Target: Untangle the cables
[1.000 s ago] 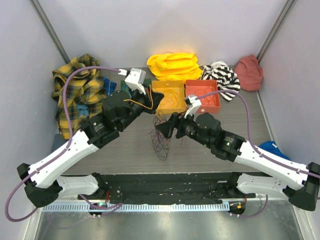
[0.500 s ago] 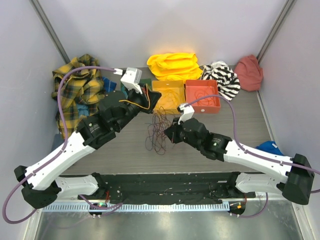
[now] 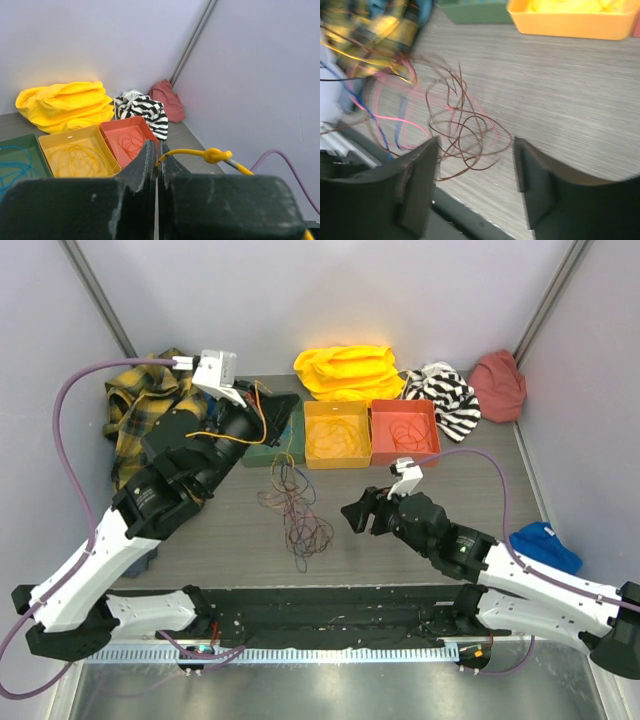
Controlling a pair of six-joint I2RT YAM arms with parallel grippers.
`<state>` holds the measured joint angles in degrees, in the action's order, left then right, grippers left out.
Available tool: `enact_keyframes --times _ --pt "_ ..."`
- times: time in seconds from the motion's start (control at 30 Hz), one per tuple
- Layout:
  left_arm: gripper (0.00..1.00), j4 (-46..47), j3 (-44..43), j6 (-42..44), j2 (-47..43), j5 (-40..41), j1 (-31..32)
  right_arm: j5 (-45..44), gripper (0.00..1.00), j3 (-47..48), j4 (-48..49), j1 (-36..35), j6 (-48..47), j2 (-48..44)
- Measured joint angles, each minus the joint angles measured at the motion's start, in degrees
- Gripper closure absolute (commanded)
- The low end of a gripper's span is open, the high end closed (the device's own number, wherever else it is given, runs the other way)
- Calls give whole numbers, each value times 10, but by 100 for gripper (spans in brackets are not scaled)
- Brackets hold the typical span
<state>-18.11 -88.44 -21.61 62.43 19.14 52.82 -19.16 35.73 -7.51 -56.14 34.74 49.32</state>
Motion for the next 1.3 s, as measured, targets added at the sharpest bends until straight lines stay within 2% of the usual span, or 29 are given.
enact_keyframes --times 0.07,0.13,0.4,0.67,0.73,0.83,0.87,0.93,0.97,1.0,1.03,1.3 --pt "100 0 -4 0 5 0 0 12 13 8 9 0 -3 -7" --pt "100 -2 -3 0 12 0 0 24 8 26 16 -2 -6 -5" --pt "100 -10 22 -2 42 -3 0 57 6 116 89 -16 -21 22" --pt "100 -11 29 -10 57 -23 0 82 7 143 121 -16 -34 100" --pt "100 -11 29 -13 57 -28 0 88 12 143 125 -16 -36 125" --pt "100 -11 29 -20 57 -37 0 89 28 143 127 -16 -42 158" --pt "100 -11 29 -23 57 -42 0 87 47 143 127 -16 -44 167" --pt "100 -11 29 -25 57 -48 0 82 69 142 128 -16 -49 177" --pt "100 -11 29 -27 56 -52 0 77 87 139 132 -16 -50 179" --pt "100 -10 30 -29 55 -54 0 71 94 133 137 -16 -48 178" --pt "100 -11 31 -31 54 -57 0 66 99 129 139 -16 -53 176" --pt "100 -18 28 -24 26 -43 0 4 99 82 141 -16 -55 94"
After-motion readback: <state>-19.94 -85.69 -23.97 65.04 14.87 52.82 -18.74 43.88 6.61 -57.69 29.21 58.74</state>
